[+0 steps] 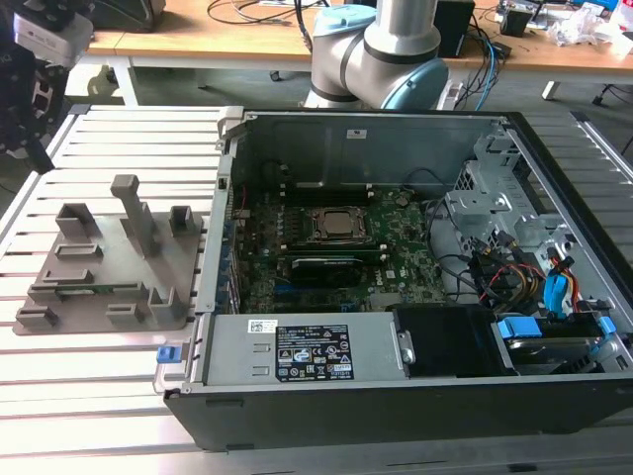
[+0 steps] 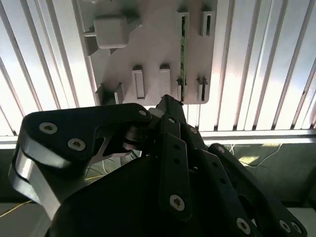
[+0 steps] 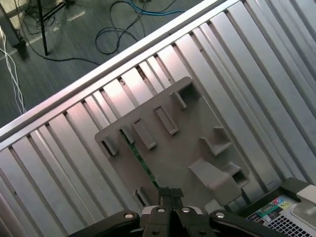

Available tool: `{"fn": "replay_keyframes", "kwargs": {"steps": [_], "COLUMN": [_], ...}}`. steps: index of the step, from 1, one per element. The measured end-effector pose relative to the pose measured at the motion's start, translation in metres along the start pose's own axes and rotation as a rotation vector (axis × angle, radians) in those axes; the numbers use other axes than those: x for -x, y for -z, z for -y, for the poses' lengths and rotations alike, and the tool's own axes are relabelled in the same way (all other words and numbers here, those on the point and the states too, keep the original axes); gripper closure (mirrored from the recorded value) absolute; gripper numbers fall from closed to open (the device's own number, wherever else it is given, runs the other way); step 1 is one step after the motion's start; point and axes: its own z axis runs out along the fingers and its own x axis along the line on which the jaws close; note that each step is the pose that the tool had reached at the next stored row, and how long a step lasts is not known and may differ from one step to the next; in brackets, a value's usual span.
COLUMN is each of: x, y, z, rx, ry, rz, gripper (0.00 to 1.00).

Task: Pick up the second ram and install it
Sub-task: 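Pick up the second ram and move it above second insertion slot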

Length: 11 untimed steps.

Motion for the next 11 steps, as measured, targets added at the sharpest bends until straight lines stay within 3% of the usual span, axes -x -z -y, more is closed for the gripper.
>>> {"fn": "replay_keyframes", "kwargs": {"steps": [5,11], "x": [0.0000,0.0000], "y": [0.0000,0.0000], "z": [0.0000,0.0000], "rx": [0.0005,0.0016], "ry": [0.087,0.228], "rz": [-0.0015,-0.0038], "gripper": [0.89,0.89]}}
